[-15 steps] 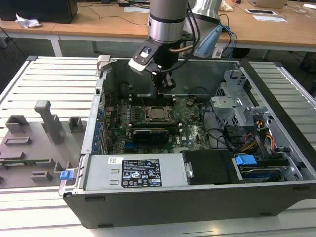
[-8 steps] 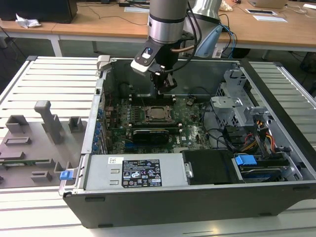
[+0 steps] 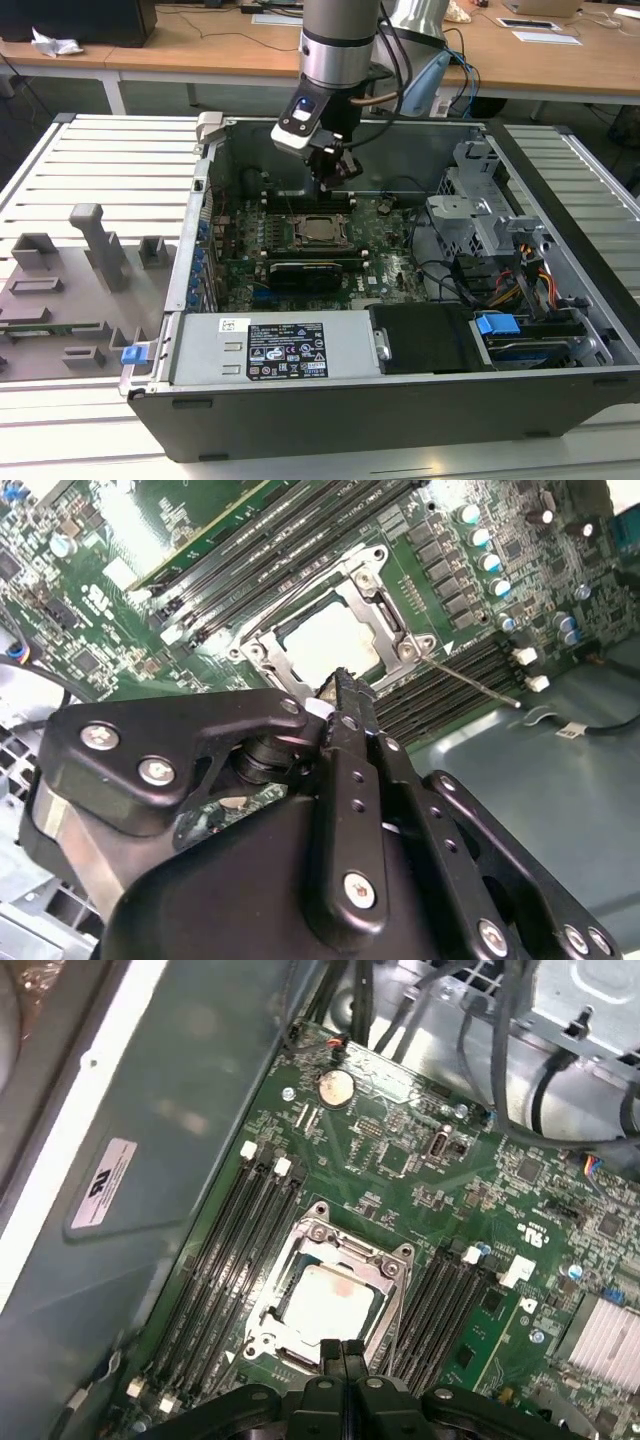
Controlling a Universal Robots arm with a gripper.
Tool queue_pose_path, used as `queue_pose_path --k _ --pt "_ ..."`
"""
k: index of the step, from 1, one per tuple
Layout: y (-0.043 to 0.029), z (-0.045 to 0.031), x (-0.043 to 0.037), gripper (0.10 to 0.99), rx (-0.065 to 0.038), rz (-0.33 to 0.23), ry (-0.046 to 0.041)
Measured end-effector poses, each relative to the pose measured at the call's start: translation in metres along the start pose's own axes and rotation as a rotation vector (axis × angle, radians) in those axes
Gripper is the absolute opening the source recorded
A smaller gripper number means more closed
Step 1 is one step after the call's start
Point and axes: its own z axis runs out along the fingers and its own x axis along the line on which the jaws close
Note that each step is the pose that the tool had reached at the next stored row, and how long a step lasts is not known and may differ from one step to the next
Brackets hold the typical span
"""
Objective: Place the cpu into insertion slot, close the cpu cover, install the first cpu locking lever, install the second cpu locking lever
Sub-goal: 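Install the first cpu locking lever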
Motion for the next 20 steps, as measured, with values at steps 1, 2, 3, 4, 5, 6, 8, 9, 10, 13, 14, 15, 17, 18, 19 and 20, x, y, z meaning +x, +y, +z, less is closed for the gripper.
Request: queue_pose_path --k 1,2,3,4,5,6,8,9,10,13,14,15,17,18,19,20 --pt "0.0000 0.0000 0.0000 0.106 0.000 -0.016 -0.0002" --pt "0.0000 0.0000 0.0000 0.106 0.000 -0.027 -0.0003" --pt "0.0000 0.0000 0.0000 0.106 0.000 -0.036 -0.0003" --pt "0.0000 0.0000 0.0000 0.106 0.000 -0.050 -0.0004" --pt "0.0000 0.0000 0.0000 0.106 0.000 -0.067 -0.0006" --pt "0.0000 0.0000 0.0000 0.106 0.000 -0.084 -0.0007" --pt "0.0000 0.0000 0.0000 0.106 0.000 -0.117 -0.0009" --pt "0.0000 0.0000 0.0000 0.106 0.000 -0.126 -0.0010" --pt "0.0000 0.0000 0.0000 0.106 0.000 -0.138 -0.0010" --pt "0.0000 0.0000 0.0000 0.106 0.000 -0.155 -0.0011" --pt "0.0000 0.0000 0.0000 0.106 0.000 -0.159 -0.0012" --pt "0.0000 0.0000 0.0000 0.106 0.000 -0.168 -0.0012" --pt "0.0000 0.0000 0.0000 0.106 0.000 -0.182 -0.0014" --pt "0.0000 0.0000 0.0000 0.106 0.000 -0.187 -0.0014" --pt "0.0000 0.0000 0.0000 0.106 0.000 -0.196 -0.0015" --pt "0.0000 0.0000 0.0000 0.106 -0.001 -0.204 -0.0015"
